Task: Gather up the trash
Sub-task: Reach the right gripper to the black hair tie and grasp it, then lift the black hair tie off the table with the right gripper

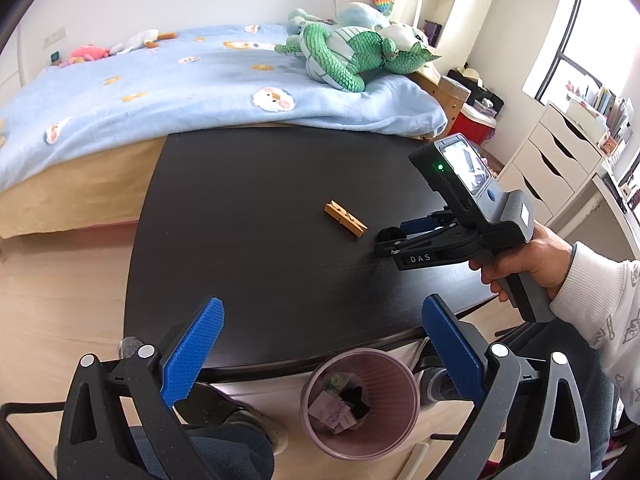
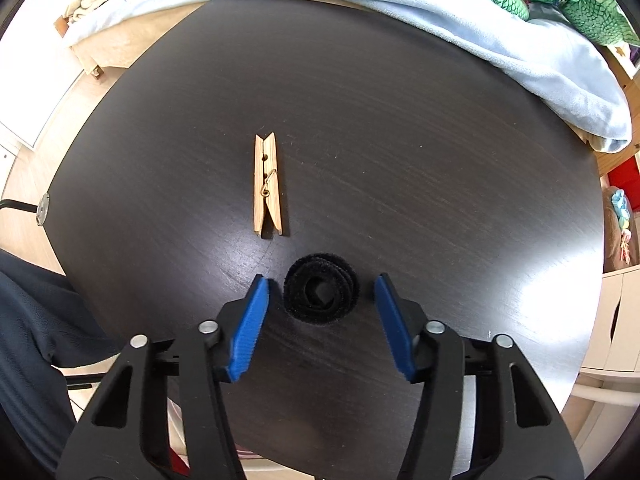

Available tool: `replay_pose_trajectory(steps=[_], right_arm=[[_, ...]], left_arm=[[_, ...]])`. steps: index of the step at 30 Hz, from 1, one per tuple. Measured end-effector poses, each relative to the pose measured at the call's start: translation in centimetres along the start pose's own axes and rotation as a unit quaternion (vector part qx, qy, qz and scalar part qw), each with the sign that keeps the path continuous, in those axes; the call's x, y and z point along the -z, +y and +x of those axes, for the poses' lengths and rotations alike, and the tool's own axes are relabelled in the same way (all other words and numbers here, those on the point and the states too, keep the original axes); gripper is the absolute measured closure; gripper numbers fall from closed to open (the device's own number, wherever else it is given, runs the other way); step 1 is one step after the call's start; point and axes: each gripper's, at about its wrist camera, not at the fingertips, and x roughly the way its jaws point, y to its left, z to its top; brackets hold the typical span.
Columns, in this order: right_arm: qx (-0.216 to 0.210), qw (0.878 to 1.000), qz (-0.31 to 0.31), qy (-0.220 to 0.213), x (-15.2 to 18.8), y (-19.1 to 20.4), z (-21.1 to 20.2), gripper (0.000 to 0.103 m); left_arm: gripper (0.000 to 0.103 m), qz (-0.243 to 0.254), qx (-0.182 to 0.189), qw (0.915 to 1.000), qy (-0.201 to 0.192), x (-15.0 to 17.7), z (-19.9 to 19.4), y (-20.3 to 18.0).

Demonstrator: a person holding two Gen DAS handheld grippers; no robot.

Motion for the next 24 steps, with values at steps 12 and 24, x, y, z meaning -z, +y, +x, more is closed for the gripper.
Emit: replay_pose_trajectory(steps=[12,24], right_arm=[[0.006,1.0,0.0,-0.01,0.7,0.2,-0.6,0.071],[0.0,0.998,0.034,-0.044,2.8,-0.8,-4.4,0.071]], left_arm=[[0.008,0.0,0.005,1.0,-0.002,-0.2,0.3,-0.4],[0.008,-0.005,0.01,0.9999,-0.004,-2.7,1.5,-1.5]])
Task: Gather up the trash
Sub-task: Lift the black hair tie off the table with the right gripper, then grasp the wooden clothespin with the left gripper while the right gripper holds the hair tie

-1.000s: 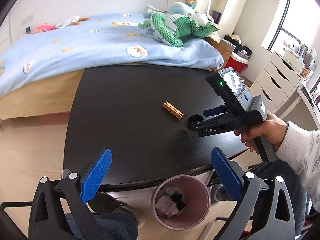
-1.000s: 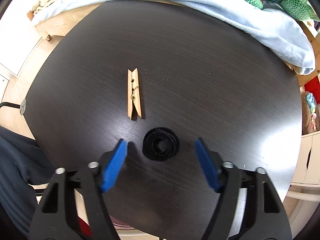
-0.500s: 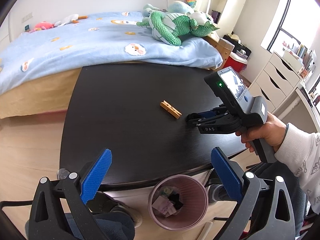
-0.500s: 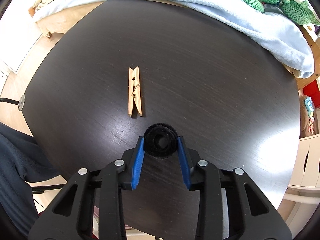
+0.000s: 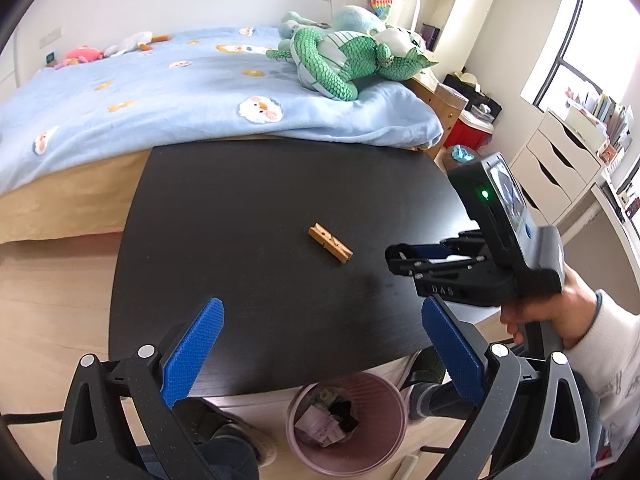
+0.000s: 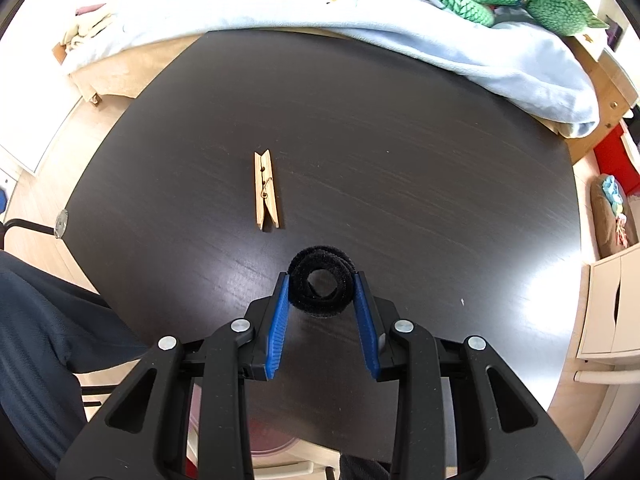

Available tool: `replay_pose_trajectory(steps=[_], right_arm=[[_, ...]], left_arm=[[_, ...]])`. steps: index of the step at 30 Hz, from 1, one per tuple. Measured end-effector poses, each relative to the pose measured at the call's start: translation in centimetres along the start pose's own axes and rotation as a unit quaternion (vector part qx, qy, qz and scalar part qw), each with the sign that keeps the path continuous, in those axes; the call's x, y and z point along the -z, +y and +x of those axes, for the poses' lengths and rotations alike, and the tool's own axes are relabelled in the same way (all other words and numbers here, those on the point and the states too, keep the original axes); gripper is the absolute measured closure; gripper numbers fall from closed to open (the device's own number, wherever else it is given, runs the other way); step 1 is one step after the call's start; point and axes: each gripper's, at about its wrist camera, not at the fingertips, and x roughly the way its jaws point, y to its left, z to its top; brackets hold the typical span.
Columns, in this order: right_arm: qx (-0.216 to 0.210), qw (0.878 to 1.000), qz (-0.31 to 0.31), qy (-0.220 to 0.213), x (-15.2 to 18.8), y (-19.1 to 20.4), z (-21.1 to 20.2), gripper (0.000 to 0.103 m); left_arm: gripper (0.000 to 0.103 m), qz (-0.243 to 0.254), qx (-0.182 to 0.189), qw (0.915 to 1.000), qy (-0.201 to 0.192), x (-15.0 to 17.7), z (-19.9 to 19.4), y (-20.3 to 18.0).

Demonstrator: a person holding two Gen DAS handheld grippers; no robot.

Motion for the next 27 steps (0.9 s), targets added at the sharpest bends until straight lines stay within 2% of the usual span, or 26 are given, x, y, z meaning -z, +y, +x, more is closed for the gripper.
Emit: replay_pose_trajectory(steps=[7,17,24,27], right_arm=[[-0.001,1.0,0.019,-0.017,1.0,-1.0,-1.7,0.071],[0.003,0.999,0.041,-0.027,2.0,-3.0,-3.1,0.071],[0.002,0.998,0.047,-0.028,2.5,-3.5,-3.6,0.071],[0.003,0.998,0.05,-0.029,2.6,-3.7,-3.8,0.071]], left_arm=[[0.008,-0.008,-0.005,0.9999,0.014,-2.3,1.9,-1.0],[0.008,-0.053,-0.018,0.9968,0.056,-5.4,6.3,-1.6],[0.008,-0.113,-0.044,0.9874,0.102,-7.4,10.6,-1.0],[0.008,-0.146,-0.054,0.9799,0.125,-7.5,12.9,-0.6]])
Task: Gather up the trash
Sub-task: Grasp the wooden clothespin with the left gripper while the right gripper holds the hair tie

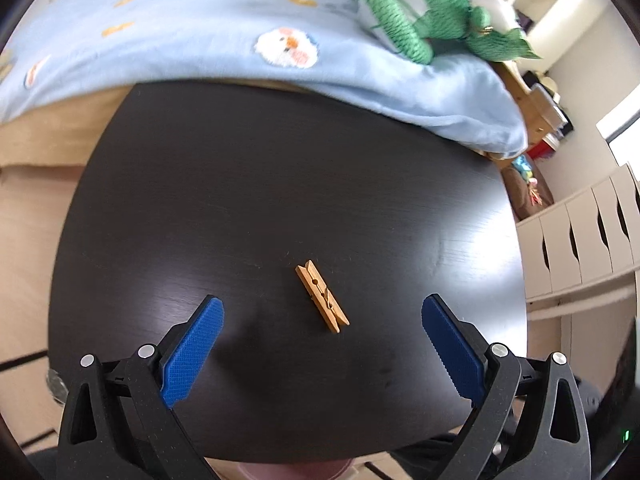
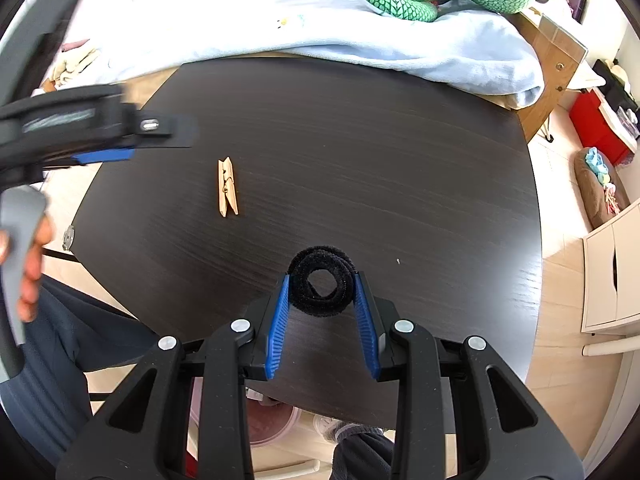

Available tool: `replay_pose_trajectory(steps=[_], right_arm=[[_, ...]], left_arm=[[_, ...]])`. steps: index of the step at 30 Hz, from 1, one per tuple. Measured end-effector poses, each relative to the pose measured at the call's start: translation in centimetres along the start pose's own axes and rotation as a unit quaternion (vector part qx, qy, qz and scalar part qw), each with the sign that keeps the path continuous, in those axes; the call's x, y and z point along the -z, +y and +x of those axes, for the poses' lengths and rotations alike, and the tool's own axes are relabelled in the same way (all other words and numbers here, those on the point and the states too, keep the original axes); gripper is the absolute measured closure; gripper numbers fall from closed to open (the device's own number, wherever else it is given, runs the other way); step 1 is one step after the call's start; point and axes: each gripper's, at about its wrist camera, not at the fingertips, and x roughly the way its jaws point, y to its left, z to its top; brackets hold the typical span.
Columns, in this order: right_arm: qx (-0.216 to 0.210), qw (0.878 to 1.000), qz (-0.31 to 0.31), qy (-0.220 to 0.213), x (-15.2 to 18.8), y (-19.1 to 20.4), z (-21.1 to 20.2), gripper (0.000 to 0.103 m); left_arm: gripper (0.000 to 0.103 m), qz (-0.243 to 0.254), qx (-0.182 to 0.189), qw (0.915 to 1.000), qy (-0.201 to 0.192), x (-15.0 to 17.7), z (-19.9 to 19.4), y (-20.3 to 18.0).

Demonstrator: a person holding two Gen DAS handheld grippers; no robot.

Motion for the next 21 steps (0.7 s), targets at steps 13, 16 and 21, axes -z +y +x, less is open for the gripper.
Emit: replay_pose_trajectory(steps=[13,16,21], right_arm=[[-0.005,1.0,-0.001,0.01,0.1,-0.3,1.1,0.071],[-0.005,1.0,-0.001,0.01,0.0,-0.5,1.1,0.071],[-0.004,1.0,0.001,0.009,0.0,-0.7,1.1,0.071]], left_arm=[[0.033,-0.048,-0.044,0.9963,0.057,0.5,5.5,-0.4],[0.052,-0.046,-0.048,0.996,0.06,0.8,6.1,-0.7],[0.077,-0.037,-0.058,0.996,0.058,0.9,6.0,-1.1]])
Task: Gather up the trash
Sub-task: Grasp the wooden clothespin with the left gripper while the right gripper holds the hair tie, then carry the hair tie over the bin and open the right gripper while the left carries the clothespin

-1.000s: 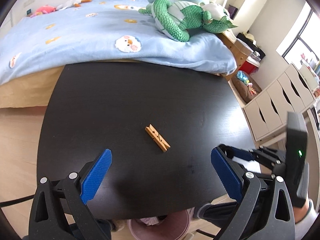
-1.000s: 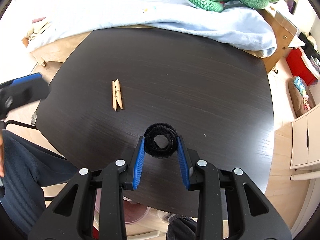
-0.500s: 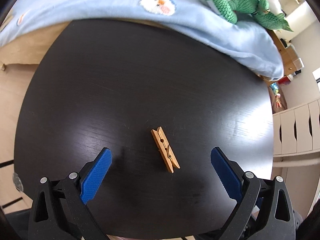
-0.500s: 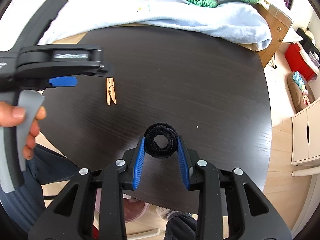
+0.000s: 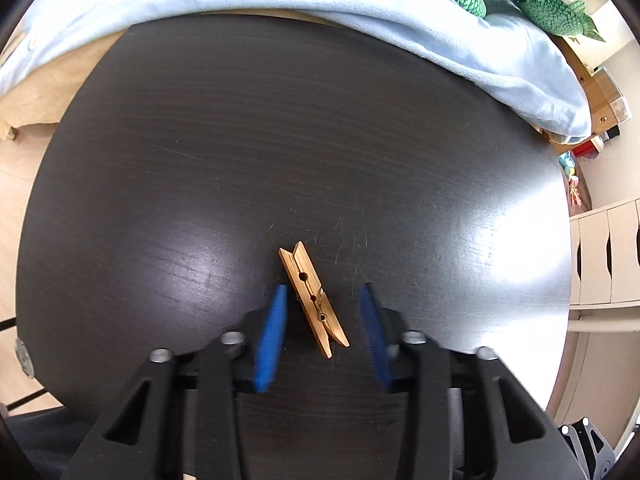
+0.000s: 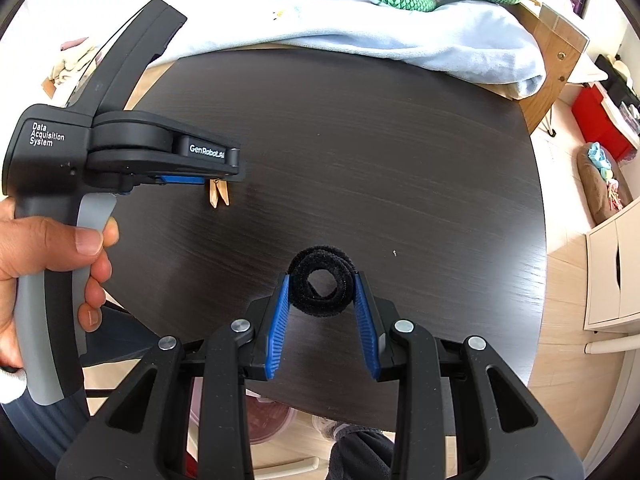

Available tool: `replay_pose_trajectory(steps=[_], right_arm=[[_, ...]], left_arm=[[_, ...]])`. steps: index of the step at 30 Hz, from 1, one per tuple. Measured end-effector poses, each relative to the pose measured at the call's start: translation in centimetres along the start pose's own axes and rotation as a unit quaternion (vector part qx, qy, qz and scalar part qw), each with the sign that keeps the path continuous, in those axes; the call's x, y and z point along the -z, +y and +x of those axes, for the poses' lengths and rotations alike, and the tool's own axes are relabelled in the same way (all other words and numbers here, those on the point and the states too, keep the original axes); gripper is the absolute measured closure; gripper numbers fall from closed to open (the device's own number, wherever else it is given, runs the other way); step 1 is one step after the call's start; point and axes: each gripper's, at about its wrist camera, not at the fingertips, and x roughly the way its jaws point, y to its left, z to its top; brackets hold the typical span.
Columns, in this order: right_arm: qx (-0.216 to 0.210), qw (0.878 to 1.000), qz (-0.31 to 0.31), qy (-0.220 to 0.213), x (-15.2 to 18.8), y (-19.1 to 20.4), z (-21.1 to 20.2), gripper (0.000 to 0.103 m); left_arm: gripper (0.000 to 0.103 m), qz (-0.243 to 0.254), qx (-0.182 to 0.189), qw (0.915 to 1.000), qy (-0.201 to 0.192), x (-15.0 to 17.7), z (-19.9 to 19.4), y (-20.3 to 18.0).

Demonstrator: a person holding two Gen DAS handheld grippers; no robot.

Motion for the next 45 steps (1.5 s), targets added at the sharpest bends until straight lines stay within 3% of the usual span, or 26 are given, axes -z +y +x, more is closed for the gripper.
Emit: replay_pose_trajectory(steps=[1,10,17,28,34,37,45], right_arm=[[0.0,1.0,0.0,0.0,0.0,0.0,0.0,0.071],[-0.004,1.0,-0.003,-0.003,-0.1,0.4,0.0,0.071],[-0.006,1.0,-0.007,-0.008,-0.2,1.1,-0.4,0.071],[-0.004,0.999,-0.014,-0.038,-0.1,2.9,-3.2,0.071],[-0.007,0.998,-0.023,-0.065,0.7,4.3,-6.2,0.071],[-0.009,0.996,-0.03,-0.079,1.5,4.8,-7.6,0.071],[-0.023,0.993,-0.044,-0.105,4.2,6.4,-10.7,0.071]], left_arm=[[0.083,0.004,-0.004,1.0,0.0,0.1,0.0,0.0],[0.088,0.049,0.024,0.9985,-0.008,0.8,-0.4,0.8],[0.09,0.106,0.017,0.9936,-0.037,1.8,-1.8,2.0],[0.09,0.207,0.029,0.9703,-0.121,5.8,-8.6,4.5],[0.09,0.237,0.044,0.9575,-0.159,8.5,-12.6,6.3],[0.09,0.251,0.052,0.951,-0.174,9.3,-13.6,5.4],[0.09,0.263,0.076,0.9417,-0.195,12.2,-16.3,5.7]])
